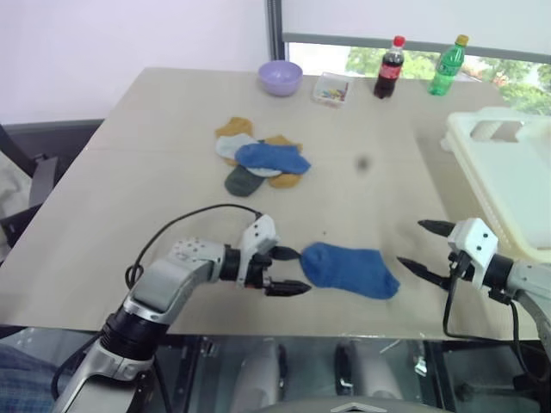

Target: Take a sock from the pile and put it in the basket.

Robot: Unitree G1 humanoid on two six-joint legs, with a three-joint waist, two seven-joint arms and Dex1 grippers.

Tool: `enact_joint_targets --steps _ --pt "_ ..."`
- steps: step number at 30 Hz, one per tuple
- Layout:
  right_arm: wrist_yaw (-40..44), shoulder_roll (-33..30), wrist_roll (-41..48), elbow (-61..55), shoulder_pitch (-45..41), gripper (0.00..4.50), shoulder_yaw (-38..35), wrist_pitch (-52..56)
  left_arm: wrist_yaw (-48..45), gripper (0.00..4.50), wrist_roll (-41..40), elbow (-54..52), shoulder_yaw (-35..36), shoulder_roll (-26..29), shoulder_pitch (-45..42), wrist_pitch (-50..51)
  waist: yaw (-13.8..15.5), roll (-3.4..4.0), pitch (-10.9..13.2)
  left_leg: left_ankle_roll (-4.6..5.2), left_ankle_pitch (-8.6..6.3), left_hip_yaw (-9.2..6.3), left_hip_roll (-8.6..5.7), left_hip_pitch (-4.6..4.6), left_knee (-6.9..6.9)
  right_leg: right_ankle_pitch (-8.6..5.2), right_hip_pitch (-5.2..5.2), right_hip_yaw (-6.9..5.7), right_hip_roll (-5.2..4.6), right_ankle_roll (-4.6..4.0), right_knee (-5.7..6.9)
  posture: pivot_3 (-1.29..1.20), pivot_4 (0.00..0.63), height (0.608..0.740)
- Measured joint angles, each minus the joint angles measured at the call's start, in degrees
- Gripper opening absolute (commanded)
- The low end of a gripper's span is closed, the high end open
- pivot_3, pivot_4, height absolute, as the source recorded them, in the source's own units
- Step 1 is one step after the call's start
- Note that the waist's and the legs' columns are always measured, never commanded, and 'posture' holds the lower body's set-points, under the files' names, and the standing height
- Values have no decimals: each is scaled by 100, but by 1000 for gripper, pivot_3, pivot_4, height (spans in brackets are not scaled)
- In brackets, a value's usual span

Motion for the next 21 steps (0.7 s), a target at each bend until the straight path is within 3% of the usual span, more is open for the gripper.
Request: enact_joint_targets --steps 6,11,15,21 --pt "-25 96 325 -431 187 4492 -116 172 -97 4331 -114 89 94 -56 -39 -48 12 0 1 0 0 -3 0 -2 0 0 0 -2 0 0 0 0 150 736" --pt "-81 224 969 -1021 452 4492 -427 561 414 4331 89 1073 511 -648 -921 -681 45 -2 3 1 1 -4 -4 -2 15 3 5 -2 -1 4 4 0 150 736" --pt "-399 367 1109 -1288 525 4492 -433 830 1606 4331 997 2981 549 -1590 -2119 -2006 85 -5 4 2 1 -2 -13 -4 20 8 10 -2 -2 12 1 0 150 736" --pt "-672 482 1055 -1365 524 4492 -348 897 2592 4331 1904 5301 477 -2311 -3104 -3348 41 -7 5 8 -3 13 -15 -17 10 25 6 -4 2 9 -12 0 150 736"
